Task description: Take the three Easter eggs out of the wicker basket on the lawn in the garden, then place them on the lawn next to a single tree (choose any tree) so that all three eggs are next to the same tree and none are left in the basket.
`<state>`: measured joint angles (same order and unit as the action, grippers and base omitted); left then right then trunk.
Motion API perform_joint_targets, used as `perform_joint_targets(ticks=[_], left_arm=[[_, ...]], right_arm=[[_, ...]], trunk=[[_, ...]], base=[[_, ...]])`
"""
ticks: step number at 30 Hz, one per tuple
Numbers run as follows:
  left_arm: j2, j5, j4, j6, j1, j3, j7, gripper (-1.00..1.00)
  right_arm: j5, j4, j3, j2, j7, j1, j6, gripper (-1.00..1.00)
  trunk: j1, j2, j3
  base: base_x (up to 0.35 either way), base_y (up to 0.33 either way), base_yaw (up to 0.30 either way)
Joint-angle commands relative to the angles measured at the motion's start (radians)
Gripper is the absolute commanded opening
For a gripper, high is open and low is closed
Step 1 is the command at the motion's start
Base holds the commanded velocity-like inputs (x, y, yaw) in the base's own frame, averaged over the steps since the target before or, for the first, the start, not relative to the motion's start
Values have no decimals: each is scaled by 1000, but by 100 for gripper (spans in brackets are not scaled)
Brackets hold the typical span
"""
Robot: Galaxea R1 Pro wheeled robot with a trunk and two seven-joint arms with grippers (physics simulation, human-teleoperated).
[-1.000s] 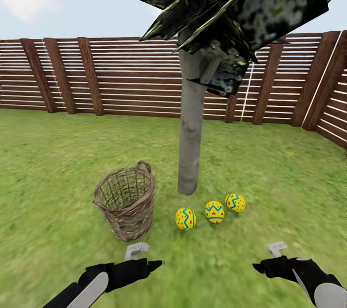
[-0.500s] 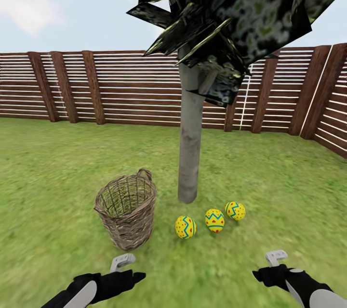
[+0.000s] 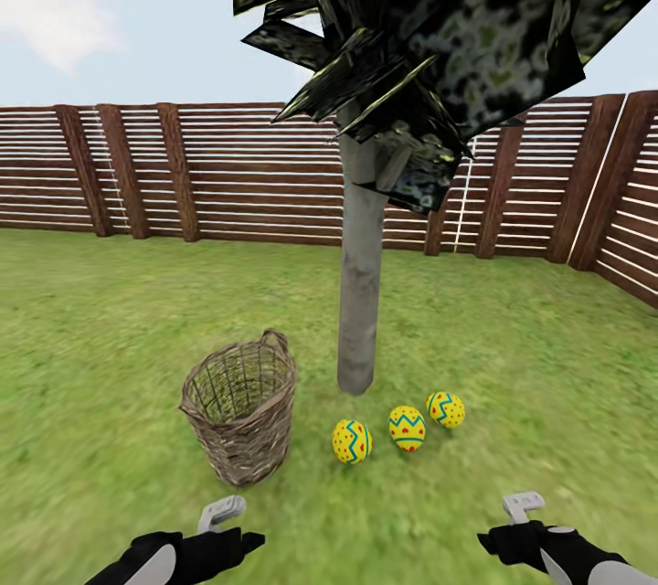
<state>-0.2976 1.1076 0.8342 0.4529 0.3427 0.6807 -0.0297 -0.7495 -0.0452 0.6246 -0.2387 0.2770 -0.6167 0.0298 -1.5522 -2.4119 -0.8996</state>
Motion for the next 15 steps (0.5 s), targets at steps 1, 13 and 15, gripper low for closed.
perform_joint_targets(ticks=[1, 13, 15], left_arm=[[-1, 3, 0, 1, 1, 3, -1, 100], [-1, 3, -49, 1, 1, 1, 1, 100], [0, 3, -59, 0, 1, 1, 1, 100]], right_arm=[[-6, -2, 9, 0, 5, 0, 3, 100], [-1, 44, 10, 1, -38, 6, 9, 100], [-1, 48, 10, 2, -79, 7, 9, 100]], trunk=[[4, 7, 2], [50, 91, 25], [58, 105, 29]], base=[[0, 0, 0], [0, 0, 90], [0, 0, 14]])
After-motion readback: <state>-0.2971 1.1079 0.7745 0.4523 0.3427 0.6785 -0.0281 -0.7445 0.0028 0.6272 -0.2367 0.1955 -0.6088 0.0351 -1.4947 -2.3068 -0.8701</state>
